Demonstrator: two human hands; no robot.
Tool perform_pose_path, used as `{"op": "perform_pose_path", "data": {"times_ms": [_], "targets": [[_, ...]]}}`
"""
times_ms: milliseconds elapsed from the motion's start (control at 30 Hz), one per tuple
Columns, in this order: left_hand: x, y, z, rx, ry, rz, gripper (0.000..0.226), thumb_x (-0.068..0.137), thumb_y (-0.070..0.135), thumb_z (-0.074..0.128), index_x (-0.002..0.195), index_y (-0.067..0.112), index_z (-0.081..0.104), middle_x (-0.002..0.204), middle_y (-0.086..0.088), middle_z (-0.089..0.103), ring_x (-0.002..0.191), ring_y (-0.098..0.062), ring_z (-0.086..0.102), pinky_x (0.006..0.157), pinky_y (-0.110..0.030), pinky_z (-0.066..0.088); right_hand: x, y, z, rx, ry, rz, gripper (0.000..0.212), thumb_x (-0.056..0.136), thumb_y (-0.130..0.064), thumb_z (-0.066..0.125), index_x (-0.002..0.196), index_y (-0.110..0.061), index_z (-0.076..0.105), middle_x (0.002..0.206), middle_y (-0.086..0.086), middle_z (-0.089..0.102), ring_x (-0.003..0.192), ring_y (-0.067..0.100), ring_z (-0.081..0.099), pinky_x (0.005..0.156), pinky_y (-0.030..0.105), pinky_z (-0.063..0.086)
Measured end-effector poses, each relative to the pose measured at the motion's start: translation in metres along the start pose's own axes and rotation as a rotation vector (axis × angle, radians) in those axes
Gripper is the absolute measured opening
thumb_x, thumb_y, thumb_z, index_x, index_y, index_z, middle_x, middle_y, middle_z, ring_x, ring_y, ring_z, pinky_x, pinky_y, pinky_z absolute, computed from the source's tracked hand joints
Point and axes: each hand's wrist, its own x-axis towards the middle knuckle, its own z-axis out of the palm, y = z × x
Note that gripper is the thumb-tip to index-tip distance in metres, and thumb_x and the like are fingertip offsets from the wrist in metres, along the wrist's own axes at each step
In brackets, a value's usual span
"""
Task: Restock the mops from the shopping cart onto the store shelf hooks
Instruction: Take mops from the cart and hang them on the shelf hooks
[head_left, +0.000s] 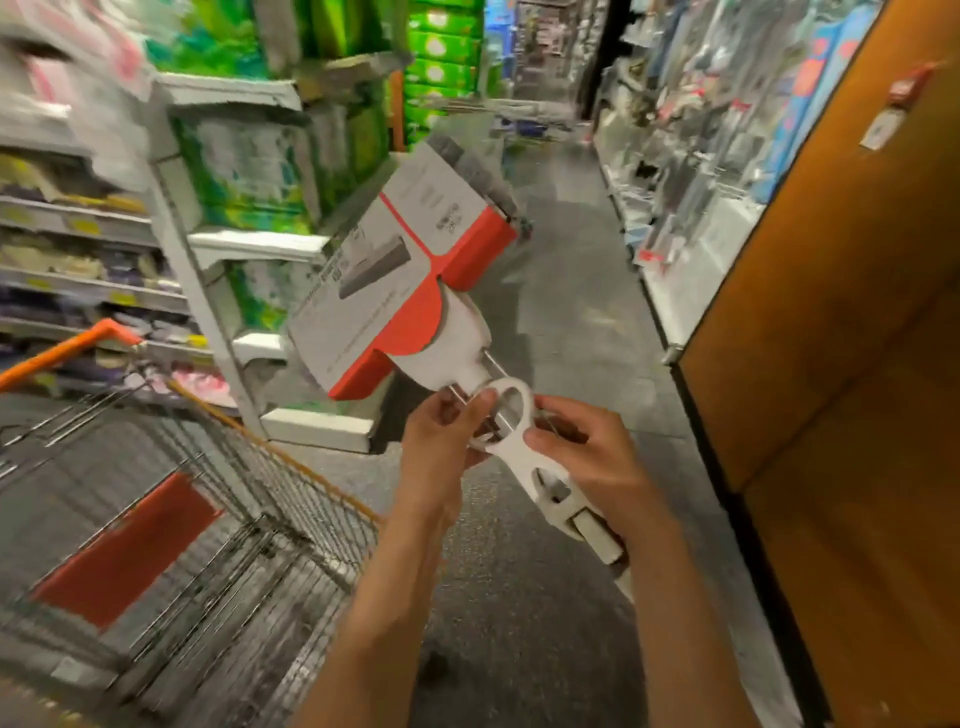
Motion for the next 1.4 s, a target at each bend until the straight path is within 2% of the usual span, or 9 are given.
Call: {"op": "perform_pose_path", "data": {"times_ms": [100, 267, 500, 600, 733, 867, 967, 1200, 1400], "targets": [[-0.027, -0.006, 0.039, 0.005, -0.059, 0.037, 0.007, 0.095, 0.018, 0.067, 0.1, 0.014, 0.071, 0.091, -0.005, 0.076, 0.081, -0.021, 0.071, 0.077, -0.044, 0.057, -0.04, 0.001, -0.032, -0.035, 0.066, -0.019, 0.029, 0.096, -0.008, 0.062, 0.121, -0.021, 0.07, 0.089, -0.005, 0.075, 0.08, 0.007, 0.067, 0.072, 0.021, 0.052], [-0.08, -0.017, 0.106, 0.026, -0.152, 0.024, 0.009, 0.09, 0.016, 0.074, 0.098, 0.013, 0.07, 0.084, -0.001, 0.077, 0.074, -0.015, 0.072, 0.069, -0.038, 0.058, -0.116, 0.007, -0.078, -0.054, 0.272, 0.037, 0.027, 0.1, -0.026, 0.057, 0.1, -0.05, 0.069, 0.085, 0.007, 0.068, 0.078, 0.014, 0.061, 0.074, 0.029, 0.047], [-0.161, -0.033, 0.173, 0.026, -0.377, 0.044, 0.016, 0.088, 0.011, 0.075, 0.101, 0.021, 0.073, 0.097, -0.004, 0.078, 0.086, -0.027, 0.073, 0.08, -0.054, 0.058, -0.217, 0.011, -0.123, -0.018, 0.586, -0.01, 0.025, 0.098, -0.011, 0.058, 0.1, -0.031, 0.072, 0.076, -0.012, 0.07, 0.068, -0.002, 0.061, 0.06, 0.013, 0.045], [-0.196, -0.039, 0.195, 0.022, -0.513, 0.092, 0.021, 0.094, 0.009, 0.068, 0.111, 0.019, 0.072, 0.1, -0.005, 0.077, 0.082, -0.019, 0.071, 0.068, -0.037, 0.058, -0.258, 0.013, -0.14, 0.044, 0.692, 0.001, 0.02, 0.098, -0.008, 0.059, 0.11, -0.013, 0.074, 0.075, -0.016, 0.07, 0.067, -0.004, 0.061, 0.059, 0.011, 0.044], [-0.246, -0.045, 0.225, 0.01, -0.643, 0.089, 0.025, 0.097, 0.004, 0.061, 0.113, 0.021, 0.071, 0.086, 0.007, 0.074, 0.068, -0.002, 0.063, 0.056, -0.016, 0.048, -0.315, 0.014, -0.16, 0.064, 0.833, -0.032, 0.021, 0.098, -0.006, 0.058, 0.109, -0.018, 0.072, 0.084, -0.014, 0.074, 0.071, -0.001, 0.065, 0.061, 0.013, 0.048], [-0.291, -0.06, 0.252, 0.001, -0.752, 0.059, 0.036, 0.096, 0.009, 0.059, 0.131, 0.009, 0.063, 0.111, 0.001, 0.076, 0.104, -0.016, 0.071, 0.084, -0.025, 0.057, -0.361, 0.013, -0.176, 0.102, 0.967, -0.052, 0.02, 0.101, -0.01, 0.056, 0.111, -0.016, 0.073, 0.088, 0.0, 0.075, 0.07, 0.008, 0.066, 0.061, 0.022, 0.05], [-0.32, -0.066, 0.273, -0.018, -0.818, 0.075, 0.046, 0.091, 0.024, 0.061, 0.136, 0.017, 0.059, 0.127, 0.001, 0.07, 0.122, -0.02, 0.064, 0.102, -0.039, 0.052, -0.387, 0.007, -0.186, 0.156, 1.082, -0.062, 0.023, 0.101, -0.012, 0.056, 0.103, -0.025, 0.075, 0.083, 0.004, 0.074, 0.065, 0.01, 0.063, 0.057, 0.024, 0.049], [-0.377, -0.056, 0.327, -0.086, -1.132, 0.095, 0.07, 0.092, -0.005, 0.061, 0.132, 0.047, 0.037, 0.12, 0.031, 0.066, 0.117, 0.005, 0.061, 0.088, -0.017, 0.053, -0.443, -0.026, -0.212, 0.203, 1.238, -0.196, 0.021, 0.101, -0.019, 0.056, 0.108, -0.023, 0.075, 0.086, 0.018, 0.071, 0.065, 0.022, 0.057, 0.055, 0.026, 0.048], [-0.403, -0.052, 0.372, -0.013, -1.37, 0.191, 0.082, 0.096, 0.001, 0.062, 0.141, 0.053, 0.017, 0.122, 0.043, 0.057, 0.118, 0.0, 0.062, 0.098, -0.029, 0.052, -0.481, -0.045, -0.242, 0.011, 1.428, -0.189, 0.023, 0.102, -0.015, 0.053, 0.106, -0.025, 0.074, 0.081, 0.001, 0.074, 0.065, 0.008, 0.063, 0.057, 0.019, 0.048]]}}
